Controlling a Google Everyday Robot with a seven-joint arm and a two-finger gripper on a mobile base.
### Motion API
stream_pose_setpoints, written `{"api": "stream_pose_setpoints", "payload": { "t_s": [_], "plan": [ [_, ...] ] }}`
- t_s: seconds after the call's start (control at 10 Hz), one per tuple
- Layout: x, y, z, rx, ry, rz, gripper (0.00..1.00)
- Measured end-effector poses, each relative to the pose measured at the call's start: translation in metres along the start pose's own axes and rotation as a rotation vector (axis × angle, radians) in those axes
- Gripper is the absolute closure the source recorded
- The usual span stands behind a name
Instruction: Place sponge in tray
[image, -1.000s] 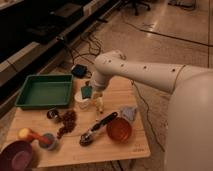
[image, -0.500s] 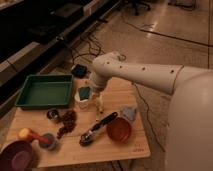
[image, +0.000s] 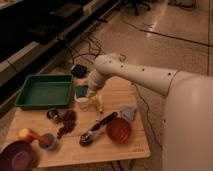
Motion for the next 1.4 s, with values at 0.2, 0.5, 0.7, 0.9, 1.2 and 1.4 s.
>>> {"api": "stream_pose_setpoints", "payload": {
  "t_s": [0.2,0.5,0.7,0.9,1.2,1.4],
  "plan": [
    [-0.003,-0.0009,-0.0008,0.0,-0.002,0.004,0.82],
    [-0.0018,-0.0009,-0.0004,0.001,-0.001,0.003,0.82],
    [-0.0019,-0.0012,0.0006,0.002,-0.001,0.003,0.82],
    [-0.0009,-0.001,0.0008,0.002,0.0,0.002,0.82],
    [-0.0024,-0.0012,0.0,0.001,-0.001,0.004,0.82],
    [-0.002,-0.0011,0.0003,0.001,-0.001,0.003,0.82]
  ]
}}
